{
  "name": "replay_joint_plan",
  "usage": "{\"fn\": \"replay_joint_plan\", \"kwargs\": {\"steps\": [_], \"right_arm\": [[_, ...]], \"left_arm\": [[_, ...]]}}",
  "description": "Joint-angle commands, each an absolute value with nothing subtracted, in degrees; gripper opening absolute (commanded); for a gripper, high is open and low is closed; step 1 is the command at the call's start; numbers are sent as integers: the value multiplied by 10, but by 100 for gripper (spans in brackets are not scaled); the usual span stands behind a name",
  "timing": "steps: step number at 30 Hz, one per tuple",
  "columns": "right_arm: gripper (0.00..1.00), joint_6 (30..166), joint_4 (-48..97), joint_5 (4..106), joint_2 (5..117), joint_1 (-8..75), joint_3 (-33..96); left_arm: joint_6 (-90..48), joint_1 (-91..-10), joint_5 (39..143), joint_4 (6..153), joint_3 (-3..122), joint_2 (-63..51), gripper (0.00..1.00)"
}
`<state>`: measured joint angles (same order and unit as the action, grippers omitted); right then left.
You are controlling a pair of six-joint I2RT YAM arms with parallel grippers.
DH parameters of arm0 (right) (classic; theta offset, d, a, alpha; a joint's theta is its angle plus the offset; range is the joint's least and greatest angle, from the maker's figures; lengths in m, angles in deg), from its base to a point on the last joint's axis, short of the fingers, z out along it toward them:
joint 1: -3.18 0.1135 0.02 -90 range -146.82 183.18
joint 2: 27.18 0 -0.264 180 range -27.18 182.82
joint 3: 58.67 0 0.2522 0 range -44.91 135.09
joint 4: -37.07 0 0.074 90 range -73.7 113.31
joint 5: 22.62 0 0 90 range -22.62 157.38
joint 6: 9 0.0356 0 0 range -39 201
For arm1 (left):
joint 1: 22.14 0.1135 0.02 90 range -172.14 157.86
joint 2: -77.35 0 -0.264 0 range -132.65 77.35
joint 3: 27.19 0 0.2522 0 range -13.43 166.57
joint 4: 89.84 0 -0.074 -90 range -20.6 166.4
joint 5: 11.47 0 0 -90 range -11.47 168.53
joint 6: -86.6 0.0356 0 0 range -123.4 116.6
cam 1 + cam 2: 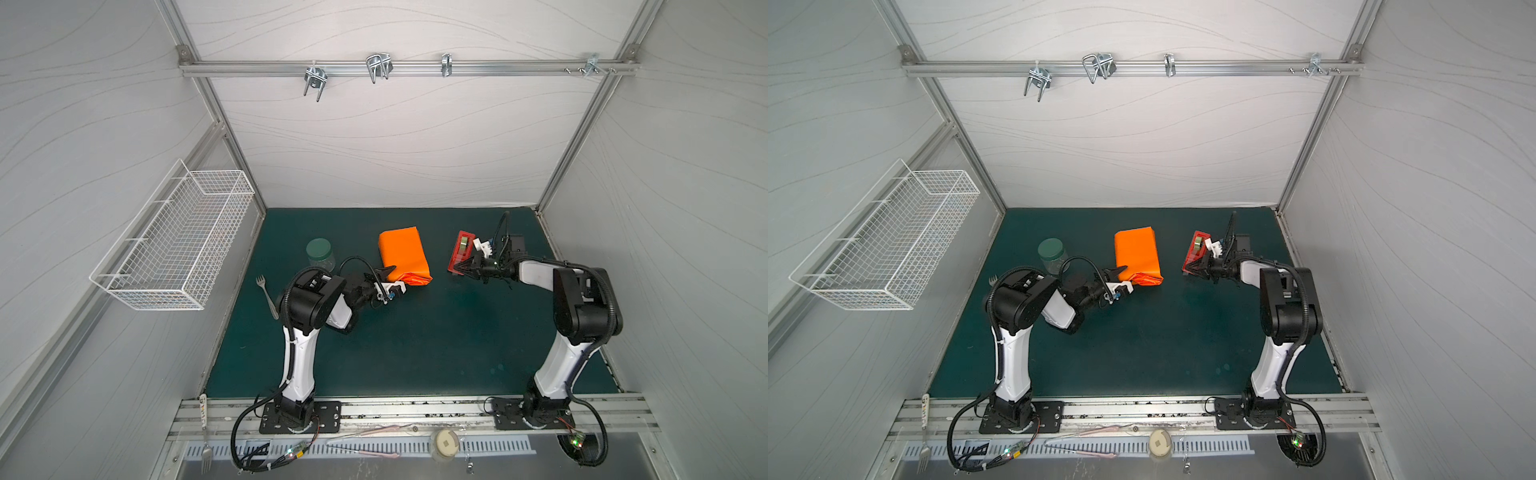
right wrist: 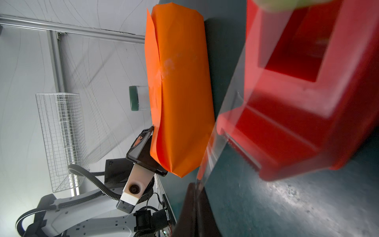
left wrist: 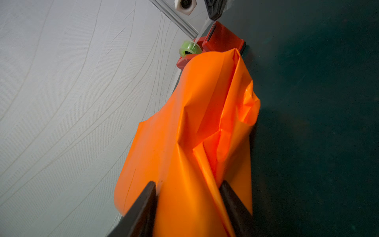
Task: Wrap a gift box in wrapping paper
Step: Tear off the tape with the cutter.
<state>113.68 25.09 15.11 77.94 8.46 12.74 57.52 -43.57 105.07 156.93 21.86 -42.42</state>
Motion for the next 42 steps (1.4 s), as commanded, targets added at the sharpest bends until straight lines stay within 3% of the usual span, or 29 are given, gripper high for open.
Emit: {"fn": "replay_joint_plan", "kwargs": {"steps": [1, 36, 42], "right_arm": [[0, 1109, 246, 157, 761, 92, 114], [0, 1040, 136, 378, 814, 109, 120], [0, 1022, 159, 320, 764, 110, 105]], "left_arm": [[582, -433, 1044, 1571, 229, -443, 51], [585, -433, 1044, 1571, 228, -449, 51], [583, -433, 1044, 1572, 228, -449, 51]]}}
